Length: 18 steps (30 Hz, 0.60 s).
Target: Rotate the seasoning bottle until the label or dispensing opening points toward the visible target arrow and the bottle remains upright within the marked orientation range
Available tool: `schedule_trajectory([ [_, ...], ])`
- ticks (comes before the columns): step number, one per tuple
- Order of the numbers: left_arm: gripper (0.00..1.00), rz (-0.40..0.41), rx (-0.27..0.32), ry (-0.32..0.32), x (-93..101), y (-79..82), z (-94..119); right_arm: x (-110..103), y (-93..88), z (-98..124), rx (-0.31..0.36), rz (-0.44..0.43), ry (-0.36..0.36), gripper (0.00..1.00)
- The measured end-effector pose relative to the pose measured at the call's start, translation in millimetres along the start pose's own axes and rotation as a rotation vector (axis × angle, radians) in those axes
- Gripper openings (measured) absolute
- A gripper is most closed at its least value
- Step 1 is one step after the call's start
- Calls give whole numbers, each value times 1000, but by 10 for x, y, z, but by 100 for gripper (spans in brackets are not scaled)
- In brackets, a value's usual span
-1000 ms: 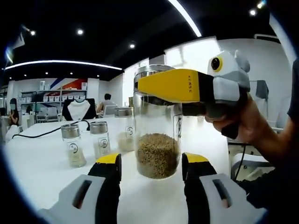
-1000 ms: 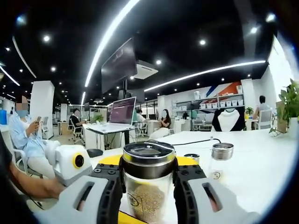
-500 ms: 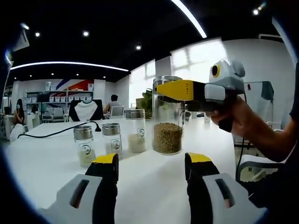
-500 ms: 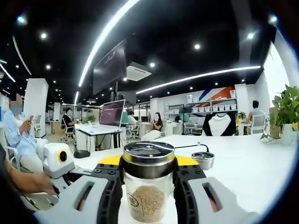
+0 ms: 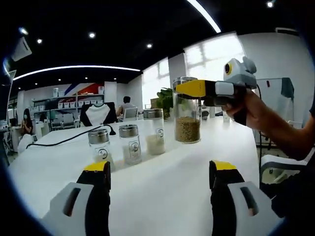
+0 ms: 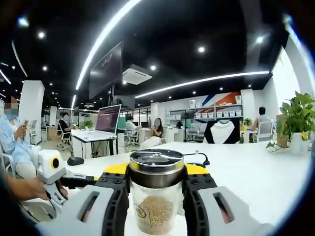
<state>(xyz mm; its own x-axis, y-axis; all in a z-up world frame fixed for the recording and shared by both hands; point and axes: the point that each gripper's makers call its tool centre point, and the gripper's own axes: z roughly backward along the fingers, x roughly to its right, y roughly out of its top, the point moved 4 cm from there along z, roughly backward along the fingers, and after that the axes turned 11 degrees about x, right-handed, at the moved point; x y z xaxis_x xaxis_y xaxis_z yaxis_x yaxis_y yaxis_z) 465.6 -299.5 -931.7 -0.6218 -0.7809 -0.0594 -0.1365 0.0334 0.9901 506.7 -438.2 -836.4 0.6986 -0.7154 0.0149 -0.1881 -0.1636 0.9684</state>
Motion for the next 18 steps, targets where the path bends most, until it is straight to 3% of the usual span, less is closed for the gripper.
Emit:
schedule_trajectory([
  [9,100,36,-9,29,-93,-14,32,251,-20,41,-8,-8,-39,38],
  [18,100,43,-21,50,-165,-35,75,464,-77,54,-27,1,-56,39],
])
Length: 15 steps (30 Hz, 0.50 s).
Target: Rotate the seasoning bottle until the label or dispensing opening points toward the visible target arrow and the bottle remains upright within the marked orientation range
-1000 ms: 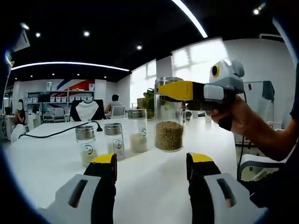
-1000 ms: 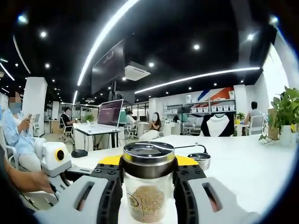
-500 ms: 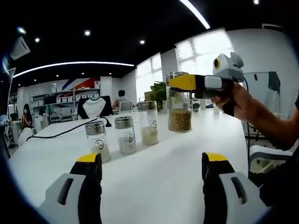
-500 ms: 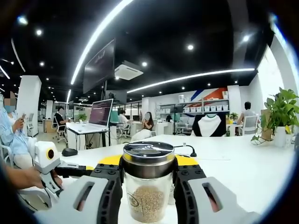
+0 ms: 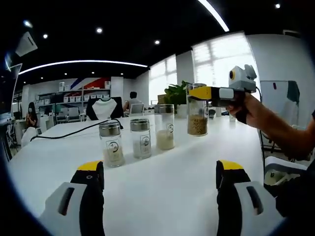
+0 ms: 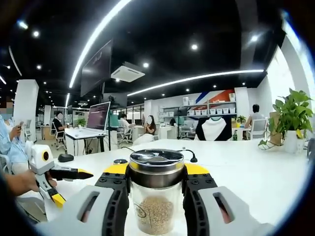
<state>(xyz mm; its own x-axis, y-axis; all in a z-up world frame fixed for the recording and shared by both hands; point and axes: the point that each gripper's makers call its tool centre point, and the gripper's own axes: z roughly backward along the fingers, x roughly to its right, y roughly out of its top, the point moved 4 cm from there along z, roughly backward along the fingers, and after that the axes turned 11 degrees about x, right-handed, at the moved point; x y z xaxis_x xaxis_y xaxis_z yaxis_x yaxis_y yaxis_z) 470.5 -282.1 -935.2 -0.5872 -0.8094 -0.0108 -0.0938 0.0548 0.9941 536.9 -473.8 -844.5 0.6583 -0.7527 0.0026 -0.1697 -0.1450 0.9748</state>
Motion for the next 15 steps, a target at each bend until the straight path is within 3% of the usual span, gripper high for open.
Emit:
schedule_trajectory([
  [15,99,-18,-2,-15,-46,-18,26,402,-189,-71,-17,18,-39,39],
])
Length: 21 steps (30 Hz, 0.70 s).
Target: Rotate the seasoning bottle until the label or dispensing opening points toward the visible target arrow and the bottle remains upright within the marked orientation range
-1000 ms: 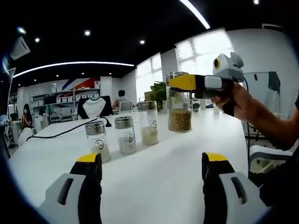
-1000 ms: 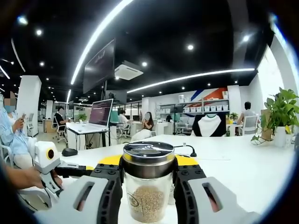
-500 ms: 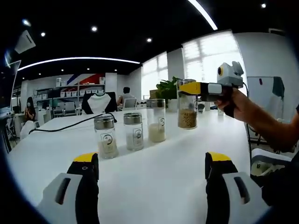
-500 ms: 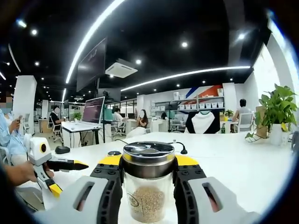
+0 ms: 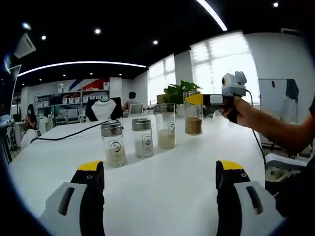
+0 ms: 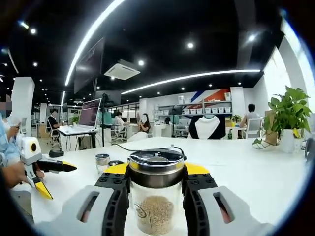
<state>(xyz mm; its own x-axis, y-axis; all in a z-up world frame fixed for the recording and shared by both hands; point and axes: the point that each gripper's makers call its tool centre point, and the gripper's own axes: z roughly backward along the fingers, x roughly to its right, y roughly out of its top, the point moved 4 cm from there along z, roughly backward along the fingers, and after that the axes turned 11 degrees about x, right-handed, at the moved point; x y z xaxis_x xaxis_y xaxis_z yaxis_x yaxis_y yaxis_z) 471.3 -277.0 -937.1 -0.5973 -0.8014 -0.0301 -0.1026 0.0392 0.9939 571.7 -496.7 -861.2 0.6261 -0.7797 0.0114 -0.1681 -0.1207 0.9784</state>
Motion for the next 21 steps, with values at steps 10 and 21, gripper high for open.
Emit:
schedule_trajectory([
  [10,99,-7,-5,-10,20,-3,-3,198,-95,-109,-11,28,-12,39],
  [21,99,-7,-5,-4,8,1,7,438,-239,-174,-24,27,-41,39],
])
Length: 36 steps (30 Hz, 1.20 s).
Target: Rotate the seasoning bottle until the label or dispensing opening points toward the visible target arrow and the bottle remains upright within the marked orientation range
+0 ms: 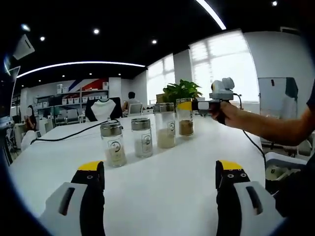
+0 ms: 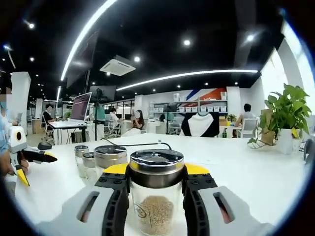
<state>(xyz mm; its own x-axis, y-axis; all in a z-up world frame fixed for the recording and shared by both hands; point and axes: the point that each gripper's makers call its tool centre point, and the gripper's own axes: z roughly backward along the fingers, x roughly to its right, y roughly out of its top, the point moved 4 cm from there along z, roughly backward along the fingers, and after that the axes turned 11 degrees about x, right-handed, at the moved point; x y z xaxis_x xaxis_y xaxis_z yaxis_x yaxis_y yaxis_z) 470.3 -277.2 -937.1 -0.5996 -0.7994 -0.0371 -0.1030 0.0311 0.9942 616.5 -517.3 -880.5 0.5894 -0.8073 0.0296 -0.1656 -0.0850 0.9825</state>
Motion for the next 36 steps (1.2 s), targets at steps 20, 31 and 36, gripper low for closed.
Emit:
schedule_trajectory([
  [20,99,2,5,16,-36,7,-1,-16,-76,68,13,-2,1,39],
  [31,100,-4,-1,18,-34,4,-3,11,-80,69,25,-2,-4,39],
  [36,100,-2,-3,16,-27,-5,-5,16,-79,78,19,-4,9,40],
])
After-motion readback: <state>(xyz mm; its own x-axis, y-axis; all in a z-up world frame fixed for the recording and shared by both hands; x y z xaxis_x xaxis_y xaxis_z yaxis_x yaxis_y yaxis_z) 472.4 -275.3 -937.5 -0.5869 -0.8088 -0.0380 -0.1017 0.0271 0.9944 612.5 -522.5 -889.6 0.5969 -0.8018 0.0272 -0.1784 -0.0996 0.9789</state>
